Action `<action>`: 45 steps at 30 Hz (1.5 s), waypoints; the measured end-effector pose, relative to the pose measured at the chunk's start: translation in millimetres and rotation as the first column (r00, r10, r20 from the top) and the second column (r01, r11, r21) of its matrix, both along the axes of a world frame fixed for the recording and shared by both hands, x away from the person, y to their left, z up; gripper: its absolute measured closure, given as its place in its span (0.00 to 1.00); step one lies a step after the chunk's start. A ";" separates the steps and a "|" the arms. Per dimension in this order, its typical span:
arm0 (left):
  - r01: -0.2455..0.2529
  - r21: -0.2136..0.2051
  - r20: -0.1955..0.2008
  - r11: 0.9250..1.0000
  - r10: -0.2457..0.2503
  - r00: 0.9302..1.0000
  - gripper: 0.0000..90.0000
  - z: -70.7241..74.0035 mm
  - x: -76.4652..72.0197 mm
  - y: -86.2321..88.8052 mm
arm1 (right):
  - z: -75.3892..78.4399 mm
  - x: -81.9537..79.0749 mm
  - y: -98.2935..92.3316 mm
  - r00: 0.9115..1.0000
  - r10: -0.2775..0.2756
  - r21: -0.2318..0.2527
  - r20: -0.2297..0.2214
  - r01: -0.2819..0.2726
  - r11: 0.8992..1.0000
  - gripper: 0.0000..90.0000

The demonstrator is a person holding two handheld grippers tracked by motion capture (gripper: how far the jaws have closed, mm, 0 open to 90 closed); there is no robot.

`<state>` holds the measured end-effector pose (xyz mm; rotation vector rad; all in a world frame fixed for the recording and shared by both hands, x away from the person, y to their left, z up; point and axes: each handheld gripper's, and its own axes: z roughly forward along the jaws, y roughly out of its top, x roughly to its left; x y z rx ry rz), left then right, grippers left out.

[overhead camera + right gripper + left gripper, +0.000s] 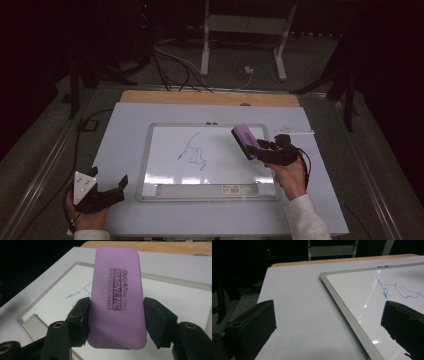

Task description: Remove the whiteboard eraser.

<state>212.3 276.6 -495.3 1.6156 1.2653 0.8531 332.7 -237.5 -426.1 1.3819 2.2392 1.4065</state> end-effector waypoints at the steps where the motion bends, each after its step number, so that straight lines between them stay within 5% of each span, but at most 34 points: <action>1: -0.001 0.000 0.000 1.000 0.001 1.000 0.01 -0.1 0.1 0.2 | 0.0 0.0 0.0 1.000 0.000 0.000 0.000 0.000 1.000 0.46; 45: -0.001 0.006 -0.005 1.000 0.001 1.000 0.01 0.2 1.1 0.4 | -3.7 42.2 77.4 0.994 0.103 -0.087 0.030 -0.100 0.991 0.46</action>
